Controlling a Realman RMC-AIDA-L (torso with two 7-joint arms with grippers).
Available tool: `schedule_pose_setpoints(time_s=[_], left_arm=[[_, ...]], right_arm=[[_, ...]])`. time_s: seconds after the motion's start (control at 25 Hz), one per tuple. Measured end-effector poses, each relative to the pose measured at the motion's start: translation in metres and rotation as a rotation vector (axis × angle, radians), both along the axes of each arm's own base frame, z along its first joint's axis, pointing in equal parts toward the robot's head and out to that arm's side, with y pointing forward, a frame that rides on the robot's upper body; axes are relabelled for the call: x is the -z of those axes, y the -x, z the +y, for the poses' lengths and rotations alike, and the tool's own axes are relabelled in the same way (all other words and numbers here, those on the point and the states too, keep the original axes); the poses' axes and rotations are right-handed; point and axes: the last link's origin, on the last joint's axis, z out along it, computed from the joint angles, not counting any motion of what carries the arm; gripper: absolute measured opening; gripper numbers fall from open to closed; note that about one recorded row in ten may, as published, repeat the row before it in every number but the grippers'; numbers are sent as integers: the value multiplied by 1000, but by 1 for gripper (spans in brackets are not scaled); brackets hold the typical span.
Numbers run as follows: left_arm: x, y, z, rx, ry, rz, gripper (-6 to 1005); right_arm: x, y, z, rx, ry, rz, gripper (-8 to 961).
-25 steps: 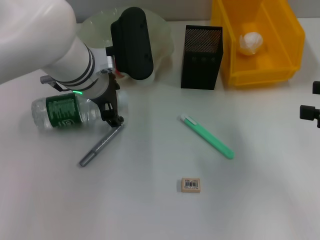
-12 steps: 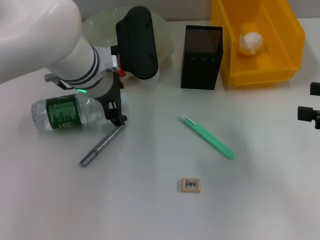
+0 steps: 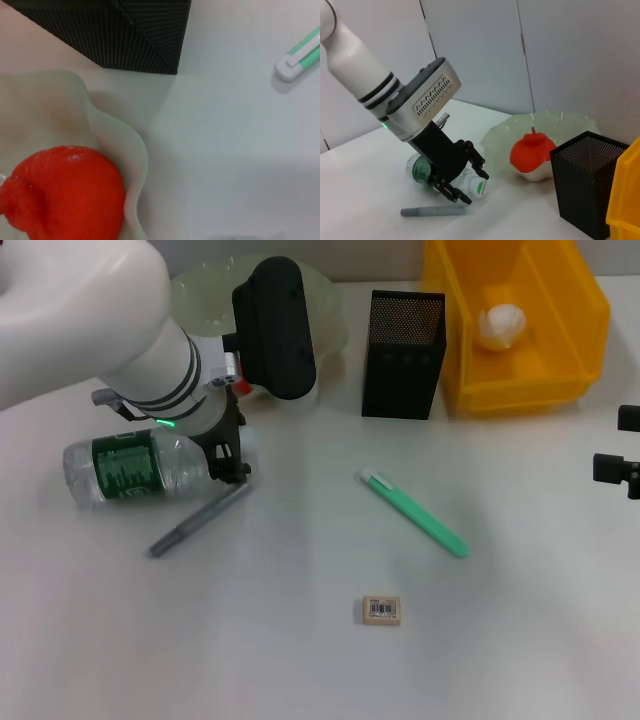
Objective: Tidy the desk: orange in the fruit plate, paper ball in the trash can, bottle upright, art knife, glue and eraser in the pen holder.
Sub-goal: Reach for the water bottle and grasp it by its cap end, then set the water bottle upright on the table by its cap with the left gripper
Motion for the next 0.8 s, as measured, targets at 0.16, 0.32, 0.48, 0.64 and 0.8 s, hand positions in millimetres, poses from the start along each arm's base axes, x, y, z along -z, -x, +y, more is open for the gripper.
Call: schedule_pose_setpoints(time_s=[0.16, 0.32, 0.48, 0.64, 0.8], left_arm=[[1, 0, 0, 0, -9, 0, 655], [1, 2, 0, -4, -8, 5, 504], [-1, 2, -3, -5, -15, -21, 441], [-7, -3, -7, 8, -40, -68, 440], [-28, -12, -13, 18, -112, -158, 440]], right_arm=[[0, 1, 1, -2, 1, 1, 813], [0, 1, 1, -2, 0, 3, 814], [0, 1, 2, -5, -1, 3, 814], [0, 2, 2, -7, -2, 4, 813], [0, 4, 4, -15, -3, 6, 813]])
